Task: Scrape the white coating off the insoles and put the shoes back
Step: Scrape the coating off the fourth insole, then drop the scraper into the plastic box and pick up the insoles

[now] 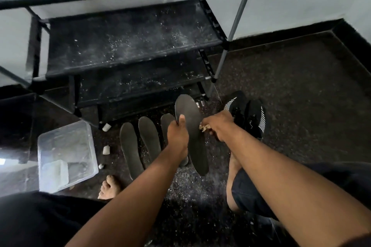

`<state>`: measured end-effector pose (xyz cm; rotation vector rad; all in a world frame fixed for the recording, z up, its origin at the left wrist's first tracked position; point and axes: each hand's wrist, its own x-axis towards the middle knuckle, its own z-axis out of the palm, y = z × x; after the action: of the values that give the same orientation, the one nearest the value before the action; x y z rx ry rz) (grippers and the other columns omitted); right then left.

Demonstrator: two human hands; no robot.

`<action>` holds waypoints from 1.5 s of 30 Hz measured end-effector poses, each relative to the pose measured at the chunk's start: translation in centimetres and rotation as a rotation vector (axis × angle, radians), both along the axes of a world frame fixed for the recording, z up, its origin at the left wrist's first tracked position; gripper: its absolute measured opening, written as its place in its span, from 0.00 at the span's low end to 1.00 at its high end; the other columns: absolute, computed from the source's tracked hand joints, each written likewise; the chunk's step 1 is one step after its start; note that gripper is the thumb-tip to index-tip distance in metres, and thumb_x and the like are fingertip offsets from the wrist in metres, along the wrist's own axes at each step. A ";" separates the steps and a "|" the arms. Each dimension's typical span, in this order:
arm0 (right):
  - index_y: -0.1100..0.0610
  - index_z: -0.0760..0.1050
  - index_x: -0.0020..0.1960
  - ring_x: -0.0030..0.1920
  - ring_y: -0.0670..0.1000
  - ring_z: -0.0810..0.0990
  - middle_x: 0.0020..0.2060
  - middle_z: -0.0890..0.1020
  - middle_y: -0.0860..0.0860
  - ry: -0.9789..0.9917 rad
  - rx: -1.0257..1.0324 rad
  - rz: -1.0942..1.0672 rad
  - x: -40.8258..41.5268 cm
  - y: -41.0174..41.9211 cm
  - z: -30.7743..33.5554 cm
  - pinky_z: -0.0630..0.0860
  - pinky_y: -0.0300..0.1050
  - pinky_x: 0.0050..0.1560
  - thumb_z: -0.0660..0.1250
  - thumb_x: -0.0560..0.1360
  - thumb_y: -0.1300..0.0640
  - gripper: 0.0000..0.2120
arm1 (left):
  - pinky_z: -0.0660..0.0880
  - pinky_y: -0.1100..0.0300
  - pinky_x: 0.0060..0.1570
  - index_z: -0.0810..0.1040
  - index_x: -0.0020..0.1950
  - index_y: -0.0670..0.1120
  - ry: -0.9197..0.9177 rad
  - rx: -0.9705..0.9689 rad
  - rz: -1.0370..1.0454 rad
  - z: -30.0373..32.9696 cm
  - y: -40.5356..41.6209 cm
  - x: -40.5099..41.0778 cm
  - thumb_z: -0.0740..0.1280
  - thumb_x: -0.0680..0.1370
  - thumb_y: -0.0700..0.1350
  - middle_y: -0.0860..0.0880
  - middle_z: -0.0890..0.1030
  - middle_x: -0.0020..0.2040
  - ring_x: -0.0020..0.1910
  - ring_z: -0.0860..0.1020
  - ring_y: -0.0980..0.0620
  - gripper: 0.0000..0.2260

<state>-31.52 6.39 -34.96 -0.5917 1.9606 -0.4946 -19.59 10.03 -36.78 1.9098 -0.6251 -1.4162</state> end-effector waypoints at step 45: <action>0.64 0.82 0.39 0.35 0.53 0.83 0.35 0.85 0.55 0.127 -0.146 0.311 11.3 -8.1 -16.8 0.84 0.46 0.39 0.73 0.70 0.68 0.03 | 0.73 0.61 0.43 0.77 0.44 0.49 0.187 0.132 0.228 -12.9 -6.1 10.1 0.62 0.84 0.40 0.54 0.78 0.41 0.39 0.75 0.56 0.10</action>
<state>-20.27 -1.67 -51.79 -1.0241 1.9146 -0.4138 -9.47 3.91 -49.72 1.8534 -0.2222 -1.4940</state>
